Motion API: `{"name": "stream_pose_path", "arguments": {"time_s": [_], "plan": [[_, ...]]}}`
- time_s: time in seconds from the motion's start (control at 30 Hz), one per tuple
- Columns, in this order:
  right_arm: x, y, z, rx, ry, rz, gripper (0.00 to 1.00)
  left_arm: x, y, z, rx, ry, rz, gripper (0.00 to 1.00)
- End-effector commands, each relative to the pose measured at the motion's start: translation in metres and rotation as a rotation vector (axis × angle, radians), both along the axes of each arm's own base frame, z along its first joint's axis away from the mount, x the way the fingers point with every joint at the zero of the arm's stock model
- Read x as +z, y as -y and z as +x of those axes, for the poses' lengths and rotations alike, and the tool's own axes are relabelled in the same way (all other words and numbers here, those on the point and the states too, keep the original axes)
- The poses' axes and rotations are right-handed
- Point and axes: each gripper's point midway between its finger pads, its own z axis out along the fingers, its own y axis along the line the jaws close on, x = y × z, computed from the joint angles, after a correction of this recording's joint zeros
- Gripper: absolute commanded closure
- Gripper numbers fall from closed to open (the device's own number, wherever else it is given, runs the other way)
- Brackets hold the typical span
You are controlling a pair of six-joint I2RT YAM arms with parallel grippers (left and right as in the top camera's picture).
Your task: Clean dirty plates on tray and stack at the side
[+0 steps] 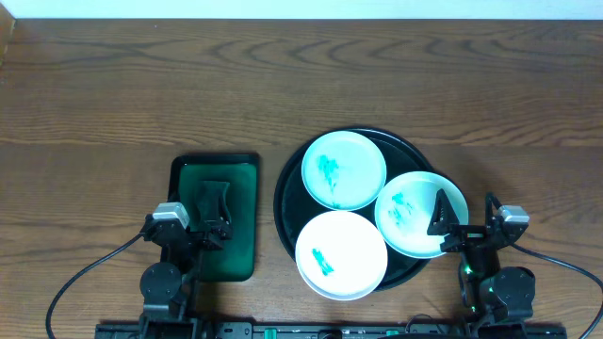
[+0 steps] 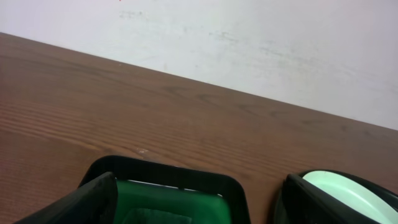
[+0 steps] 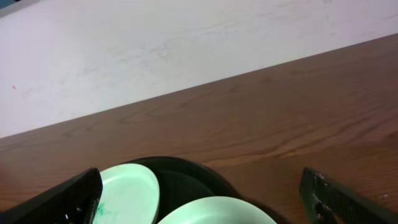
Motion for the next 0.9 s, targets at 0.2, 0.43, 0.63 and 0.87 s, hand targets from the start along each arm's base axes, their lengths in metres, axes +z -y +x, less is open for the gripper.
{"name": "stream_pose_path", "arguments": {"time_s": [0.2,0.43,0.63,0.87], "plan": [[-0.002,-0.001,0.0,0.004,-0.006,0.006,0.01,-0.014,-0.002,-0.001,0.007,-0.047,-0.003,0.15],[-0.002,-0.001,0.0,0.004,-0.006,0.006,0.01,-0.014,-0.001,-0.001,0.005,-0.05,-0.003,0.15],[-0.002,-0.001,0.0,0.004,-0.007,0.006,0.01,-0.014,-0.001,-0.001,0.004,-0.051,-0.005,0.15],[-0.002,-0.001,0.0,0.004,-0.006,0.006,0.01,-0.021,0.02,-0.003,-0.107,-0.102,-0.097,0.15]]}}
